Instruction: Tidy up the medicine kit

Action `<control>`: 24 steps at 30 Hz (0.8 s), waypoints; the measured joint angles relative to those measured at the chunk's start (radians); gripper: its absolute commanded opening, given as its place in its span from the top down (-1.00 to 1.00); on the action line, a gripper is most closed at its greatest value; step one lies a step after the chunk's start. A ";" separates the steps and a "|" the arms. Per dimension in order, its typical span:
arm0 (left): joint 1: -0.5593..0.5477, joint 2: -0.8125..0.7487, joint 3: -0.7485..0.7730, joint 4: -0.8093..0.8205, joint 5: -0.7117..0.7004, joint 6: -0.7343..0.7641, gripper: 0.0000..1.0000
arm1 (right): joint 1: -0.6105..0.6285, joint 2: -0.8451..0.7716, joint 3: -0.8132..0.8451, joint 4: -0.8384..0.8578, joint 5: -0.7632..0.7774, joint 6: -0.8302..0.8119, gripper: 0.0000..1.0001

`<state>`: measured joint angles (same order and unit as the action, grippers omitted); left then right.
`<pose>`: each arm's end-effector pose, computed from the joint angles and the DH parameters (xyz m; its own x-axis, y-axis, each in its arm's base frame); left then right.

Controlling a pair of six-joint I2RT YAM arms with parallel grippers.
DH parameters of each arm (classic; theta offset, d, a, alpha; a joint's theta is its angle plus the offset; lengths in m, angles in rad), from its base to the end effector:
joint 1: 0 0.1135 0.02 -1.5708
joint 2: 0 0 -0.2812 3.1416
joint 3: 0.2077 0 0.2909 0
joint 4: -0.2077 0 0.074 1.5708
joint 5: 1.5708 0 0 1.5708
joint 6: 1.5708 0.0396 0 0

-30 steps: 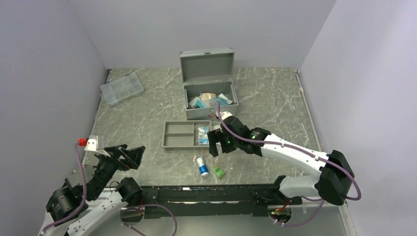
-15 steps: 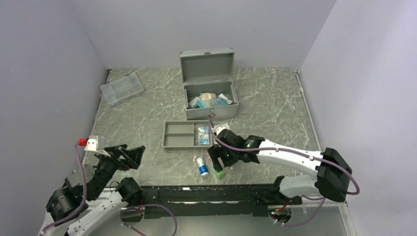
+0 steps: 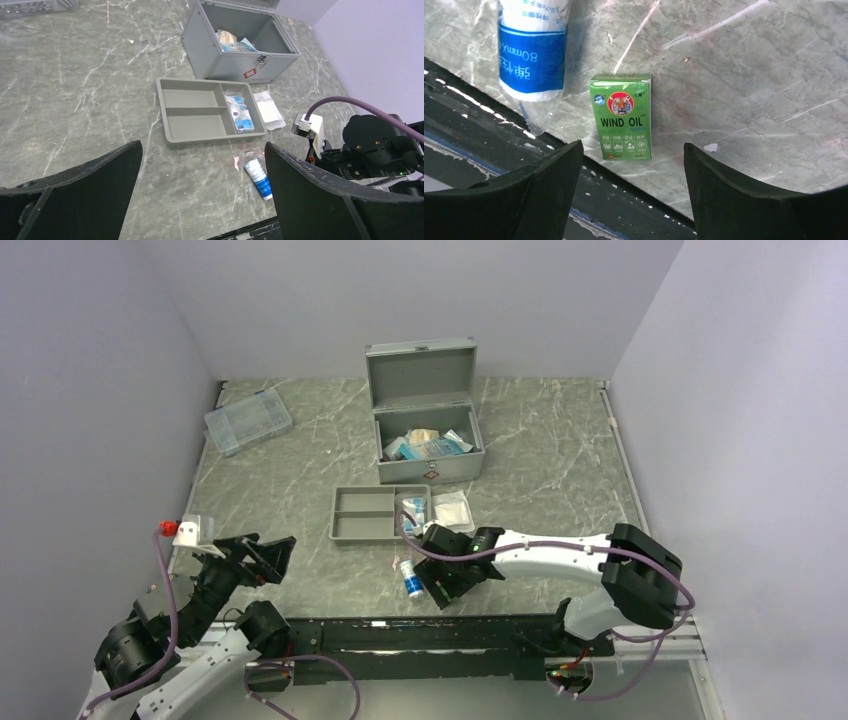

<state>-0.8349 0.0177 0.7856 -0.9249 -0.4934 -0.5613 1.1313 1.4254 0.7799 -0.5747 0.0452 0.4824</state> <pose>0.0203 0.0056 0.3423 -0.2692 -0.4011 -0.8756 0.2310 0.8557 -0.4630 0.1215 0.2542 0.1618 -0.7703 -0.5492 -0.3240 -0.6096 0.7833 0.1217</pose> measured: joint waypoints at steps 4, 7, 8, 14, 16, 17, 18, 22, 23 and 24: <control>0.000 0.000 0.000 0.000 0.000 0.000 -0.99 | 0.005 0.024 0.005 0.001 0.009 0.001 -0.44; 0.000 0.000 0.000 0.000 0.000 0.000 -0.99 | 0.009 0.026 0.013 0.001 0.023 0.003 -0.38; 0.000 0.000 0.000 0.000 0.000 0.000 -0.99 | 0.011 0.029 0.018 0.002 0.026 0.005 -0.36; 0.000 0.000 0.000 0.000 0.000 0.000 -0.99 | 0.015 0.075 0.048 0.031 0.032 0.010 -0.21; 0.000 0.000 0.000 0.000 0.000 0.000 -0.99 | 0.016 0.093 0.053 0.037 0.033 0.011 -0.15; 0.000 0.000 0.000 0.000 0.000 0.000 -0.99 | 0.018 0.100 0.055 0.039 0.033 0.011 -0.11; 0.000 0.000 0.000 0.000 0.000 0.000 -0.99 | 0.018 0.105 0.055 0.039 0.034 0.012 -0.07; 0.000 0.000 0.000 0.000 0.000 0.000 -0.99 | 0.021 0.108 0.057 0.039 0.042 0.015 0.21; 0.000 0.000 0.000 0.000 0.000 0.000 -0.99 | 0.021 0.108 0.058 0.039 0.046 0.016 0.26; 0.000 0.000 0.000 0.000 0.000 0.000 -0.99 | 0.022 0.108 0.059 0.039 0.051 0.019 0.31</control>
<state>-0.8349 0.0174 0.7856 -0.9249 -0.4931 -0.5613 1.1530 1.5333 0.8387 -0.5362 0.0959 0.5011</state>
